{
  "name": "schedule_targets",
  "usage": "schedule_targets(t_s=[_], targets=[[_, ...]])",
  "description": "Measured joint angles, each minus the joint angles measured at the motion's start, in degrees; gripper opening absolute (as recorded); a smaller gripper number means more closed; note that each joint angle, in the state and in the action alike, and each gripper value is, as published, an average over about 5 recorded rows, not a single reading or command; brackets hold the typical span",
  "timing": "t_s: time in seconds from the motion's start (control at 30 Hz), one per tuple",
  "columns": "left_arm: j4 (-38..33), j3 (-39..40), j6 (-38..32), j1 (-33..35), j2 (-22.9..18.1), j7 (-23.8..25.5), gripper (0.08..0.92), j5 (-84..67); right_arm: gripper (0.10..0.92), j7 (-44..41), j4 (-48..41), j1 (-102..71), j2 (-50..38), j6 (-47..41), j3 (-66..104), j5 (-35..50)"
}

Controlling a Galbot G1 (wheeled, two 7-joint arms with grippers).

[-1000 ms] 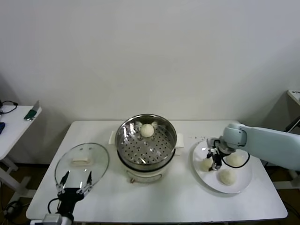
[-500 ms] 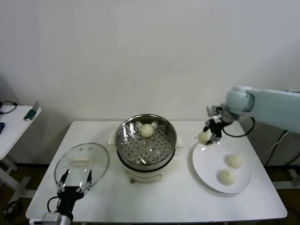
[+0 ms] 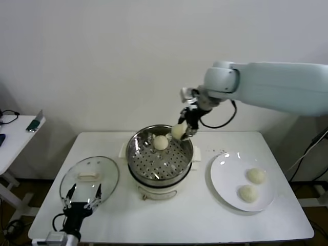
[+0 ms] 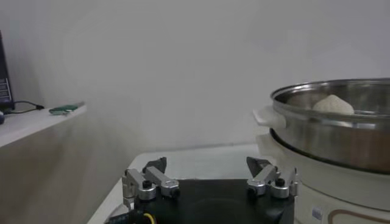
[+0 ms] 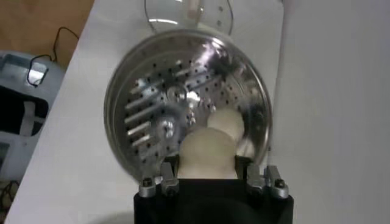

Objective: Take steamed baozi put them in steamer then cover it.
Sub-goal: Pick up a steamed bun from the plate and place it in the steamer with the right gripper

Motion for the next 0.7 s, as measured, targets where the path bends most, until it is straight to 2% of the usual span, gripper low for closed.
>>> schedule_targets(t_s=[0.37,0.7], targets=[[-0.05,-0.52,-0.03,0.05,0.06,-0.01,0.823,-0.38,0.608,3.94,-8.82,-8.68,12.01,-2.04,1.2,-0.7],[0.51,-0.51,-0.08,-0.23,0.49,-0.07,0.823,-0.79,0.611,5.72,-14.76,-14.34,18.66,-2.73,0.75,-2.58]])
